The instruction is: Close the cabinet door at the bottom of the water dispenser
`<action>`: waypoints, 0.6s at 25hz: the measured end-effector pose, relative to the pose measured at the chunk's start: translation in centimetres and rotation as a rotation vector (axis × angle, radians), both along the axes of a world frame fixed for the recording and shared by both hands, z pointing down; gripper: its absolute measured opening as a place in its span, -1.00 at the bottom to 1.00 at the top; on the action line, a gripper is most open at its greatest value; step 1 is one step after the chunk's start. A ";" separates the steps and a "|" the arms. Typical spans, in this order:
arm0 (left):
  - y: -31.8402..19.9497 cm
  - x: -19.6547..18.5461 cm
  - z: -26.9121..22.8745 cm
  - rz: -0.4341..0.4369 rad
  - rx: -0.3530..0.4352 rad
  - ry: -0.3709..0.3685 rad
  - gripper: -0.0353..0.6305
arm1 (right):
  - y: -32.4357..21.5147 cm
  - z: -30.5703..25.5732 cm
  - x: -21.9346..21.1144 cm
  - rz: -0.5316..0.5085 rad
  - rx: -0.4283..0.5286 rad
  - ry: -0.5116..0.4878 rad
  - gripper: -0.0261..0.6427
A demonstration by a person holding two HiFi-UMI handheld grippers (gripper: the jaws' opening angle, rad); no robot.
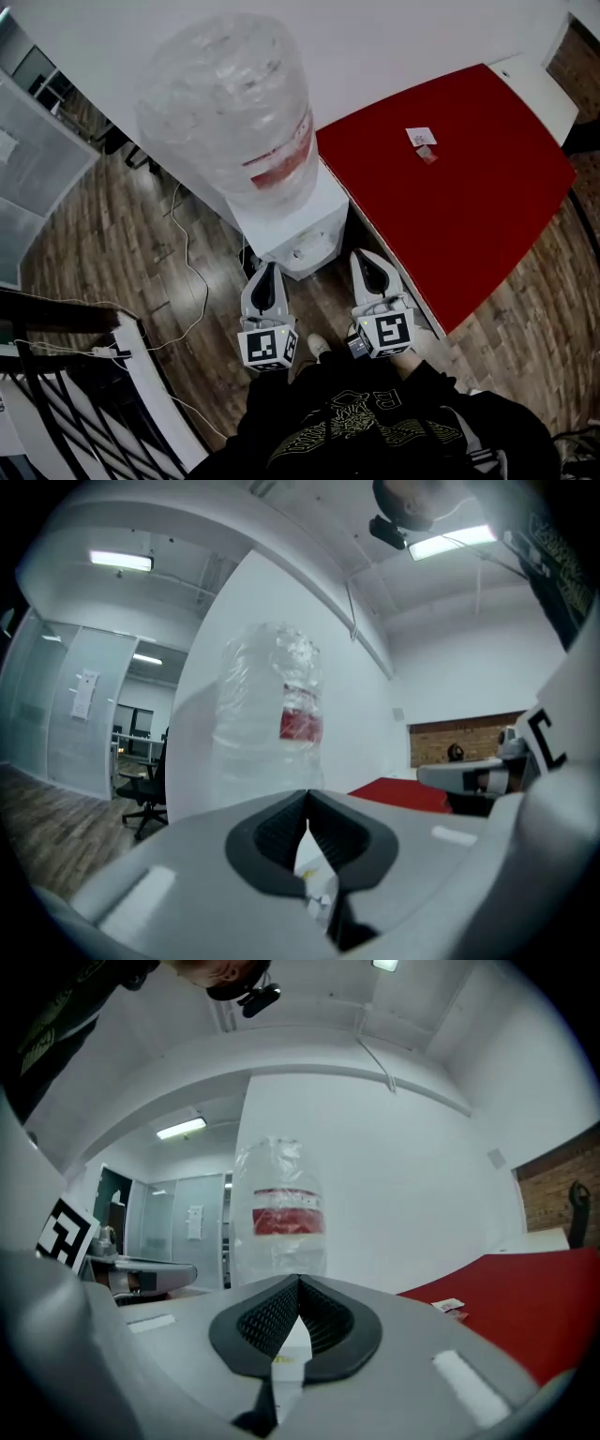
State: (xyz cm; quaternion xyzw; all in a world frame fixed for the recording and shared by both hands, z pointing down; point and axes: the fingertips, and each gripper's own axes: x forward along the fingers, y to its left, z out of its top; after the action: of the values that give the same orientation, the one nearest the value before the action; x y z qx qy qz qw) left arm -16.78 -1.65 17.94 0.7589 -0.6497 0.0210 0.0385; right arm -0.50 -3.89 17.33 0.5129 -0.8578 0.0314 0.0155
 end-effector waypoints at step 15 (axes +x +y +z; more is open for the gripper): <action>-1.4 0.4 -5.6 0.016 0.124 -0.006 -0.88 | -1.1 -5.6 -0.9 -0.037 0.117 0.039 -0.93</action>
State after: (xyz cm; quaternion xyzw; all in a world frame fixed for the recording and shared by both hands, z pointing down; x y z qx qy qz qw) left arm -16.35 -3.08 12.37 0.7650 -0.6437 -0.0165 -0.0108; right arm -1.39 -4.95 11.77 0.4973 -0.8671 -0.0290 0.0027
